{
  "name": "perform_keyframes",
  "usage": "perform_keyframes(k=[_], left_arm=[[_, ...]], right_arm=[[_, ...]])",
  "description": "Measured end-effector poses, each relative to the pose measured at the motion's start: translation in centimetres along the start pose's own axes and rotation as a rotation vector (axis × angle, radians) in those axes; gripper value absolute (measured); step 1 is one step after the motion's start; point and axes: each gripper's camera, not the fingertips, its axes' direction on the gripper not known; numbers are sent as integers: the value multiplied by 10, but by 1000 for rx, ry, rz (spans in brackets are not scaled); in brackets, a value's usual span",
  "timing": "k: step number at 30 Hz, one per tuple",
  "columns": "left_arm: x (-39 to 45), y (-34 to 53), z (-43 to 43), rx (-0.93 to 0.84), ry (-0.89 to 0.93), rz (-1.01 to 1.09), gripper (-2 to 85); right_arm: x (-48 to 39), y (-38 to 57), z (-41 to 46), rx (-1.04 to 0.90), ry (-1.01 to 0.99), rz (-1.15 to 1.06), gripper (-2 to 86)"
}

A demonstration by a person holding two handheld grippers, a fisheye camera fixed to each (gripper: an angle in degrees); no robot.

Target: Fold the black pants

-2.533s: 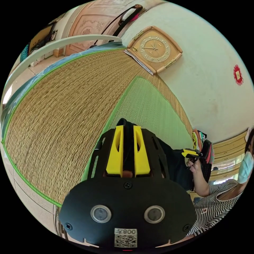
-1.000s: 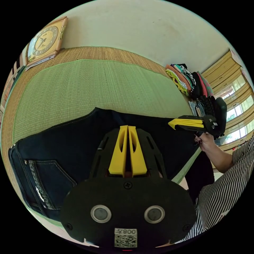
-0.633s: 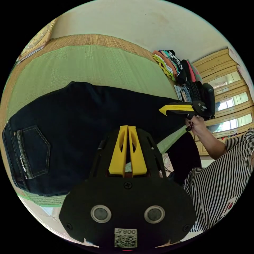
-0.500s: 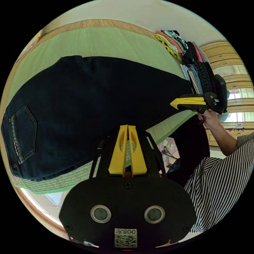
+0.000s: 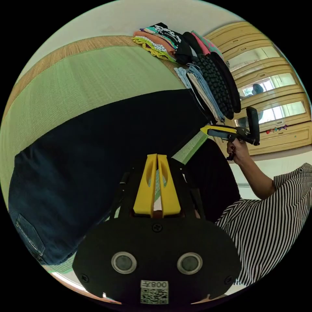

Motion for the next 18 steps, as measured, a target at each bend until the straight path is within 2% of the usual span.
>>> perform_keyframes(k=[6,11,14,18], left_arm=[[42,-102,126,-46,-59,214,43],[51,-178,237,-112,-226,318,57],[40,-196,304,-221,-298,336,40],[34,-196,342,-211,-316,398,13]], right_arm=[[92,45,-10,101,-8,189,24],[136,59,-1,116,-30,234,31],[157,64,9,111,-49,236,33],[186,73,19,106,-76,240,33]])
